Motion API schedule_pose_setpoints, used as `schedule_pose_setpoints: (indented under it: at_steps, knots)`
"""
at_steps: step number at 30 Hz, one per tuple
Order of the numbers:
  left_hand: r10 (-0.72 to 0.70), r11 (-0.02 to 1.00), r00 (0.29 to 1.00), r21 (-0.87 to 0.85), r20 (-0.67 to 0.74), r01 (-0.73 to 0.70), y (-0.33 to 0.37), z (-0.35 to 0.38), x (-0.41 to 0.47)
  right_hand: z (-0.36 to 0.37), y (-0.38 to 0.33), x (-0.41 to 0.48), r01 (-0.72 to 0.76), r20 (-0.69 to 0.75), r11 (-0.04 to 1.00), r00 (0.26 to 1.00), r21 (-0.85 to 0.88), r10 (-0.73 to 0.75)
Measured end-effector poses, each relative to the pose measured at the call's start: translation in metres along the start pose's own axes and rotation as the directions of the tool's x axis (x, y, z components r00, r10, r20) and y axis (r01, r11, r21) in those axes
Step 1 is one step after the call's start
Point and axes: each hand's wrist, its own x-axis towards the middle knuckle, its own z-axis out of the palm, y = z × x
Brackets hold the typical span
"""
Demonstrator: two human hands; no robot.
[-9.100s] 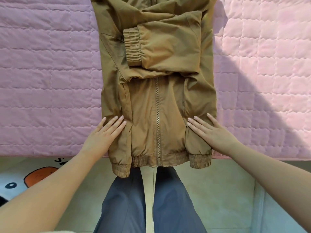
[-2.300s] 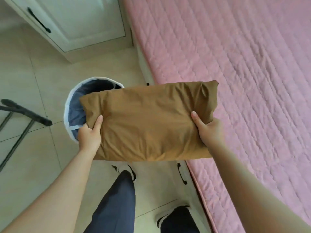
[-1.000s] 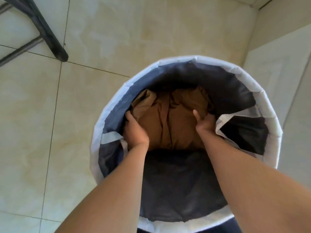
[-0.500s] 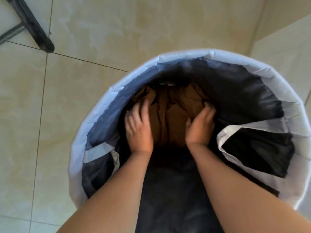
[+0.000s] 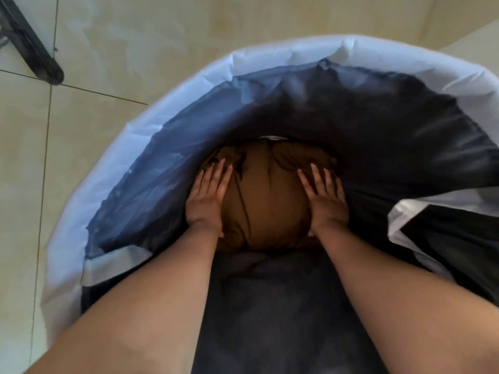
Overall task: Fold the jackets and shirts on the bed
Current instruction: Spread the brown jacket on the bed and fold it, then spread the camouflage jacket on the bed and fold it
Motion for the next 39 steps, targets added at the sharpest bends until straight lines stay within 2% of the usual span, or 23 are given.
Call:
schedule_pose_setpoints:
  at_steps: [4, 7, 9, 12, 14, 18, 21, 24, 26, 28, 31, 35, 38, 39]
  knots:
    - [-0.02, 1.0, 1.0, 0.007, -0.017, 0.02, 0.004, 0.01, 0.013, 0.012, 0.0, 0.013, -0.018, -0.038, 1.0, 0.999, -0.024, 0.017]
    - [0.024, 0.999, 0.999, -0.027, -0.035, -0.025, 0.003, 0.004, 0.007, 0.007, -0.002, 0.009, -0.009, -0.003, 1.0, 1.0, -0.027, 0.009]
    - [0.042, 0.993, 0.998, -0.107, -0.051, -0.047, 0.003, -0.006, 0.001, -0.004, -0.007, 0.003, -0.018, 0.038, 1.0, 0.999, 0.015, 0.017]
    - [0.038, 0.944, 0.999, -0.329, 0.022, -0.028, 0.004, -0.033, -0.032, -0.038, -0.02, -0.032, -0.096, 0.084, 0.981, 0.993, 0.169, 0.083]
    - [-0.004, 0.854, 0.997, -0.519, 0.079, 0.045, 0.003, -0.054, -0.069, -0.069, -0.029, -0.068, -0.082, 0.074, 0.959, 0.995, 0.271, 0.064]
    - [0.071, 0.65, 0.983, -0.755, 0.168, 0.082, -0.006, -0.089, -0.164, -0.138, -0.036, -0.159, -0.019, 0.0, 0.902, 1.0, 0.432, 0.021]
    - [0.053, 0.495, 0.992, -0.866, 0.111, 0.07, -0.024, -0.134, -0.242, -0.202, -0.037, -0.244, 0.024, -0.077, 0.844, 0.997, 0.536, 0.02]
    - [-0.043, 0.341, 0.998, -0.939, 0.039, 0.051, -0.059, -0.197, -0.326, -0.279, -0.042, -0.332, 0.112, -0.191, 0.799, 0.982, 0.59, 0.003]
    - [-0.136, 0.283, 0.99, -0.959, -0.029, 0.011, -0.09, -0.239, -0.38, -0.327, -0.046, -0.383, 0.187, -0.277, 0.774, 0.961, 0.605, -0.016]
    - [-0.177, 0.29, 0.981, -0.957, -0.085, -0.031, -0.115, -0.276, -0.427, -0.37, -0.047, -0.425, 0.249, -0.332, 0.752, 0.942, 0.61, -0.042]
    - [-0.253, 0.307, 0.945, -0.943, -0.209, -0.127, -0.156, -0.325, -0.499, -0.442, -0.052, -0.491, 0.383, -0.412, 0.744, 0.898, 0.548, -0.158]
    - [-0.402, 0.316, 0.864, -0.931, -0.303, -0.18, -0.212, -0.369, -0.59, -0.529, -0.077, -0.565, 0.614, -0.525, 0.653, 0.768, 0.443, -0.366]
    - [-0.507, 0.35, 0.779, -0.914, -0.37, -0.207, -0.253, -0.388, -0.657, -0.582, -0.111, -0.618, 0.735, -0.598, 0.57, 0.656, 0.367, -0.46]
    - [-0.536, 0.371, 0.748, -0.905, -0.391, -0.208, -0.261, -0.394, -0.673, -0.593, -0.12, -0.632, 0.751, -0.611, 0.554, 0.638, 0.359, -0.469]
